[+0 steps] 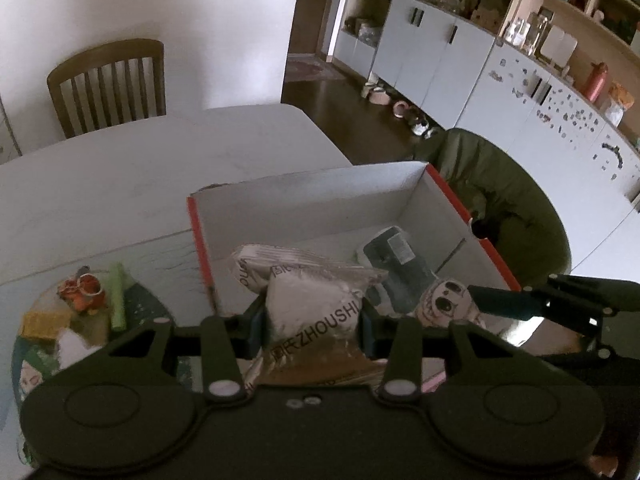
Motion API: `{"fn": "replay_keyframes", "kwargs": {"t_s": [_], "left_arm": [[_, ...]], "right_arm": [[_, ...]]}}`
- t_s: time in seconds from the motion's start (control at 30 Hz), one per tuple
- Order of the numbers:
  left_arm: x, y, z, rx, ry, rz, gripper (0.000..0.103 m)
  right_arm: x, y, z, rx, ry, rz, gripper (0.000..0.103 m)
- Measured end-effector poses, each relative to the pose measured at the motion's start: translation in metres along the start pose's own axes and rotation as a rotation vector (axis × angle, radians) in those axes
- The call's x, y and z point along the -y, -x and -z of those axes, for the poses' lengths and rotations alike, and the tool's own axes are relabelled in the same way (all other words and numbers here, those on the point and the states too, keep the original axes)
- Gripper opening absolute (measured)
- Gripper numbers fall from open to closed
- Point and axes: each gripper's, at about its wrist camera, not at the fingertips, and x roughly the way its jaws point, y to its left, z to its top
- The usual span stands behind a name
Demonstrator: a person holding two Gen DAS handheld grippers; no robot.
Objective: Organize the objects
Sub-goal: 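Carry the bag and plush into the box and open both grippers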
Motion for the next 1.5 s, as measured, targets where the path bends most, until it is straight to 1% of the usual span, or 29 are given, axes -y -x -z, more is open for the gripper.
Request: {"fn": "replay_keyframes", "kwargs": {"t_s": [0.13,0.33,0.43,0.53,0.87,0.97,1.13,1.5], "left_arm": [[0.008,-0.020,-0.005,-0.023,-0.029,-0.022,0.043],[0.011,-0.047,-0.018,-0.049,-0.038,-0.050,0.043],[0.012,-0.059,-0.022,-0.062,-0.053,-0.054,0.043],[0.010,-0.072,-0.025,-0.086,-0.044,-0.063,0.043],[0.014,-0.112,-0.027,-0.158,-0.062,-0.061,0.043],[0.015,-0.119,-0.026,-0.179,-0.061,-0.056,0.043],[0.016,-0.127,-0.023,-0.209,-0.068,-0.051,0.043],[0.007,-0.138,-0.018,-0.291,-0.039,-0.043,0.043]], "right_arm": [[0.011,-0.014,0.001,-0.027,0.017,0.004,0.047],[0.023,-0.041,0.004,-0.086,0.025,0.006,0.047],[0.024,-0.053,0.007,-0.111,0.038,-0.006,0.047],[0.023,-0.063,0.008,-0.131,0.061,-0.015,0.047],[0.021,-0.095,0.010,-0.214,0.098,-0.009,0.047],[0.021,-0.103,0.013,-0.243,0.092,-0.013,0.047],[0.022,-0.109,0.016,-0.264,0.085,-0.016,0.047],[0.021,-0.120,0.016,-0.328,0.057,0.024,0.048]]}}
